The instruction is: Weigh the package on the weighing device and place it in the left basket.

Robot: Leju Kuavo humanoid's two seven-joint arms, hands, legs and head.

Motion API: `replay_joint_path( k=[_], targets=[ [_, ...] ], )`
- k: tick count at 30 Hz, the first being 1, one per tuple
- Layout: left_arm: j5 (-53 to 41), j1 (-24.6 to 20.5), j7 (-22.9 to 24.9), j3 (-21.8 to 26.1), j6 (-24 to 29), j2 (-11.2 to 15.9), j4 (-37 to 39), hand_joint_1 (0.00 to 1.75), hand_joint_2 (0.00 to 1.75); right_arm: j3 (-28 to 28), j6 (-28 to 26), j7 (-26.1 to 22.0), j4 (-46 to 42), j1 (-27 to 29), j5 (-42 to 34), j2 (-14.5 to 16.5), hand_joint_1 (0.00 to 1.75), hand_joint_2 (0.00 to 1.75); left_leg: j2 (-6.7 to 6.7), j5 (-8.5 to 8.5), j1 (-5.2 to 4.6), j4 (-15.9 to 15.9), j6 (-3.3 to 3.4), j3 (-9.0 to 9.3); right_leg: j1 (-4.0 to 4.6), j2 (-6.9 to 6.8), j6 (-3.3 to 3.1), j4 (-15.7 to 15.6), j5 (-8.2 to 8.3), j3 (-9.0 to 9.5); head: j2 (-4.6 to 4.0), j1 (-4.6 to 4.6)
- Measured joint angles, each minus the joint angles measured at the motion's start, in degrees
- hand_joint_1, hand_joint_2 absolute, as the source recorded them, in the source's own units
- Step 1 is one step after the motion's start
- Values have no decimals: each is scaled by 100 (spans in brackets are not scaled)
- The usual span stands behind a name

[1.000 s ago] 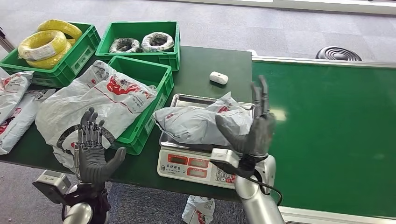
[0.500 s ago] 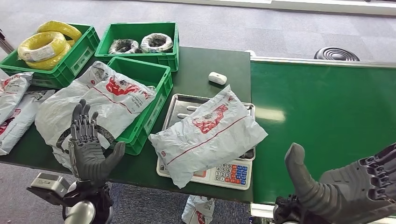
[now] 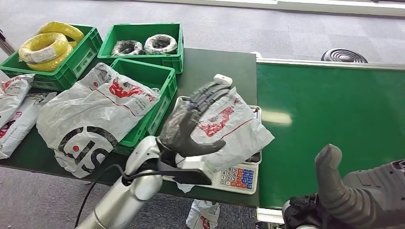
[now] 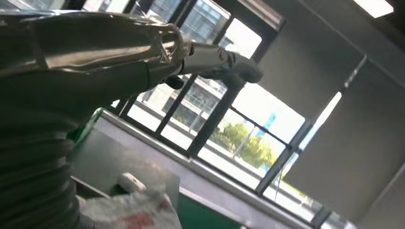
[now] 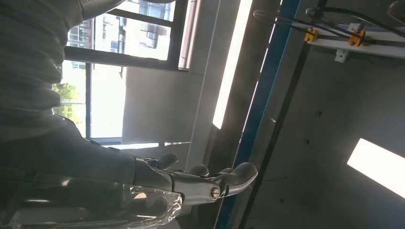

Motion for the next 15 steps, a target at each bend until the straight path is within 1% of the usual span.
replay_joint_path(
  k=[2,5,8,11,15],
  targets=[
    [-205,-224,21,-338,54,-196,507,0,175,-17,0,0,-28,-14,5,10,0,175,13,-3,-4,0,3,-2,-1,12,1,0,2,-7,0,-1],
    [-441,-486,79,-671,26,-370,1109,0,175,-50,0,0,-57,-21,21,15,0,175,11,-5,-4,0,4,-5,0,12,1,-1,1,-16,0,-2],
    [-1026,-678,321,-1054,-9,-565,1883,0,175,-86,0,0,-94,-19,35,17,0,175,11,-5,-3,-2,3,-7,2,12,0,0,0,-17,0,-2],
    [-1403,-779,575,-1483,131,-803,2852,0,175,-108,1,0,-98,-22,-48,17,0,175,16,-5,-3,-3,3,-7,2,13,0,0,0,-15,0,-1],
    [-1466,-814,822,-1944,225,-943,3822,0,175,-111,2,1,-70,-35,-147,17,0,175,15,-5,-3,-3,3,-7,2,12,0,0,0,-15,0,-2]
  ],
)
